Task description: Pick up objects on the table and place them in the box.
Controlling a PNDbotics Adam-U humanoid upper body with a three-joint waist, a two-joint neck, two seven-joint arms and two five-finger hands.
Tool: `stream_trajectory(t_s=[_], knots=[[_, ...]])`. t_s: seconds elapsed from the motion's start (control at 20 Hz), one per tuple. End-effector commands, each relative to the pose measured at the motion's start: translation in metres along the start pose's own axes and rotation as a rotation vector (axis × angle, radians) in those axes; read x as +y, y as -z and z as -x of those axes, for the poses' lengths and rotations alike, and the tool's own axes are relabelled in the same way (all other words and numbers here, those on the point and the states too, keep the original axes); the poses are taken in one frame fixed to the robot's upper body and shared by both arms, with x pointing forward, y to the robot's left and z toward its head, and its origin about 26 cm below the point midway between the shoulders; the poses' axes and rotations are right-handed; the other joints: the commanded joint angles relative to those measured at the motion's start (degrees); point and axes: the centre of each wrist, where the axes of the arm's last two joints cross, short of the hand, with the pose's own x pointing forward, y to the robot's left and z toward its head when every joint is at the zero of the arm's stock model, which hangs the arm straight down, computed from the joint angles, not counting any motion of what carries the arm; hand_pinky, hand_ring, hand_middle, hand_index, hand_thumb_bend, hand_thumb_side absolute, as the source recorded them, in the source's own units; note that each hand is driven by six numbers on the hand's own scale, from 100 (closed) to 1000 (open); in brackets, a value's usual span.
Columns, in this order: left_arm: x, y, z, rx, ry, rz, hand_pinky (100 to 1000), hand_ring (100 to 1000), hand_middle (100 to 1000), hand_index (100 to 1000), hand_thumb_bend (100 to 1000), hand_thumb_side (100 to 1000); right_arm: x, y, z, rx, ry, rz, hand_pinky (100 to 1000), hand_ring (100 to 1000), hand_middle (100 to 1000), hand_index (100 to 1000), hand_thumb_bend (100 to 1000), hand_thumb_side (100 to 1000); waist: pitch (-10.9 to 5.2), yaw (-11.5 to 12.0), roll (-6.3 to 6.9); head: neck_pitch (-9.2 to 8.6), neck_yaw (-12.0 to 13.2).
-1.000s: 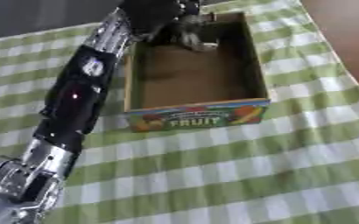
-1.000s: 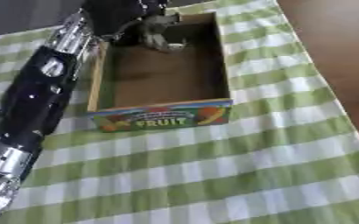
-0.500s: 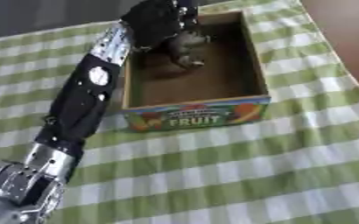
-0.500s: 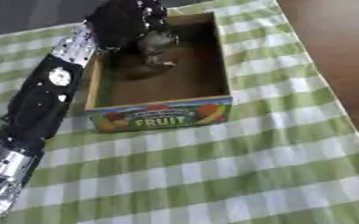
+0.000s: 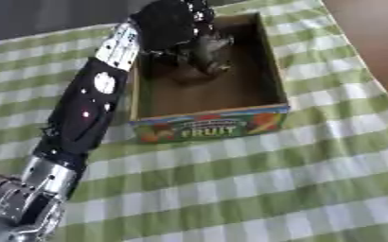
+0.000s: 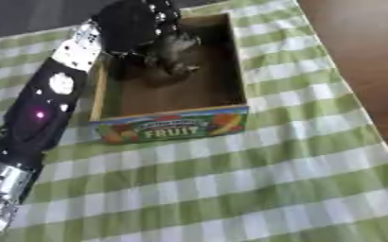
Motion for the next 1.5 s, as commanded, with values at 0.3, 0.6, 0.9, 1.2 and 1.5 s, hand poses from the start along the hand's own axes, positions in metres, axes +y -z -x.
stream_trajectory(t_s=[0.3, 0.6, 0.9, 1.2, 1.5], knots=[[0.023, 0.0, 0.017, 0.048, 0.098, -0.066, 896, 822, 597, 876, 1000, 717, -0.001, 0.002, -0.005, -0.016, 0.009, -0.007, 903, 843, 641, 808, 100, 725, -2.09, 0.6, -1.05, -0.34, -0.6], [0.026, 0.0, 0.016, 0.043, 0.135, -0.096, 904, 830, 603, 883, 1000, 633, -0.001, 0.001, -0.004, -0.01, 0.008, -0.007, 904, 842, 641, 808, 100, 725, -2.69, 0.6, -1.32, -0.34, -0.6], [0.025, -0.001, 0.009, -0.001, 0.235, -0.145, 924, 836, 605, 888, 1000, 631, -0.002, 0.001, -0.004, -0.007, 0.008, -0.007, 904, 843, 641, 808, 100, 726, -2.78, 0.6, -1.26, -0.37, -0.8], [0.011, -0.002, 0.001, -0.1, 0.161, -0.112, 925, 841, 614, 892, 1000, 849, -0.001, 0.0, -0.004, -0.006, 0.012, -0.007, 906, 844, 640, 809, 100, 725, -2.51, 0.5, -1.07, -0.19, -0.7], [0.012, -0.003, 0.0, -0.11, 0.147, -0.109, 922, 837, 609, 882, 1000, 843, -0.001, 0.0, -0.004, -0.005, 0.014, -0.008, 906, 845, 640, 809, 100, 728, -2.31, 0.6, -0.93, -0.2, -0.9]])
